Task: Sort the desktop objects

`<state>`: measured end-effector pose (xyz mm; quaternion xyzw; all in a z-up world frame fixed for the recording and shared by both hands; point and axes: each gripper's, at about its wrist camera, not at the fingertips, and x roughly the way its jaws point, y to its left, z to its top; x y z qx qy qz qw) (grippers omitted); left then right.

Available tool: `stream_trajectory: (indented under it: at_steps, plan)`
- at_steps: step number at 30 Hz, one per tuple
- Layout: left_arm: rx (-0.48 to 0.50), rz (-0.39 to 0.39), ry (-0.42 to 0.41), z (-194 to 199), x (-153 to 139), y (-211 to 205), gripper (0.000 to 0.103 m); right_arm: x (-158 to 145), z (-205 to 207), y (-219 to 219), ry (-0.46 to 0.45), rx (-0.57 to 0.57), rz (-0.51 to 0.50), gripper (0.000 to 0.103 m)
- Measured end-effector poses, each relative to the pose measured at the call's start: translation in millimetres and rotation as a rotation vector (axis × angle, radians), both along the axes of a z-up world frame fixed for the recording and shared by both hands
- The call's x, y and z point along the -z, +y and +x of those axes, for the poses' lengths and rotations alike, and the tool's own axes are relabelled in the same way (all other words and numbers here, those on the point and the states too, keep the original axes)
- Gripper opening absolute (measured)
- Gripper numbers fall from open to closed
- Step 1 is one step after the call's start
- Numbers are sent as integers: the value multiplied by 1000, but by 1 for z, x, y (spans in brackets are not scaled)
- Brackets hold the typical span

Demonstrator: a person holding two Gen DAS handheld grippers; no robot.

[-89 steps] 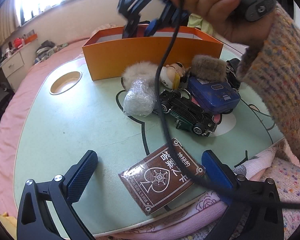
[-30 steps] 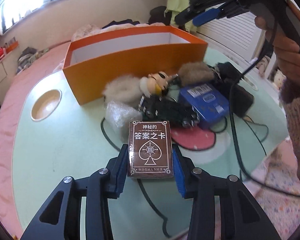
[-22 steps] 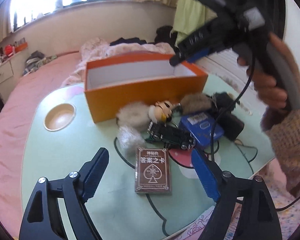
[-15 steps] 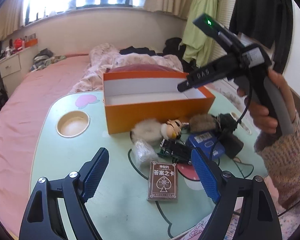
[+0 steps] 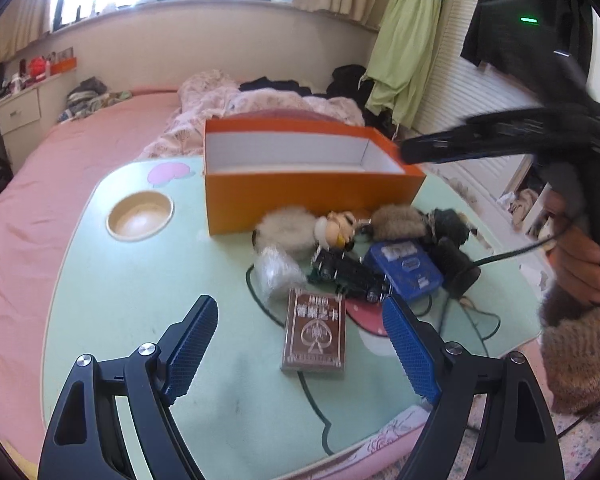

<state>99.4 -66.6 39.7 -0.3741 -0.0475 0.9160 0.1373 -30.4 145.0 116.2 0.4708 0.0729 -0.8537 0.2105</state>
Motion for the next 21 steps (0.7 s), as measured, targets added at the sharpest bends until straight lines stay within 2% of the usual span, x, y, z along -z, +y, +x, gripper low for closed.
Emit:
stream_trajectory:
  at_steps: [2, 6, 11, 13, 16, 17, 18, 21]
  plan:
    - [-8, -20, -33, 3, 11, 5, 84, 0, 29, 12, 32, 3, 3, 67]
    - [-15, -59, -82, 6, 28, 12, 84, 21, 78, 33, 32, -14, 24, 67]
    - [-24, -118, -107, 7, 35, 21, 84, 60, 118, 62, 10, 67, 67, 67]
    - [-25, -135, -115, 7, 37, 22, 86, 73, 126, 71, 2, 99, 81, 67]
    - [-38, -183, -116, 5, 40, 27, 99, 94, 127, 81, -33, 132, 86, 67]
    - [-35, -208, -117, 5, 42, 30, 102, 100, 124, 84, -51, 143, 82, 72]
    - [-31, -225, -116, 5, 42, 33, 103, 102, 123, 84, -18, 167, 102, 77]
    - [-21, -216, -111, 5, 41, 33, 103, 104, 121, 87, -2, 177, 88, 86]
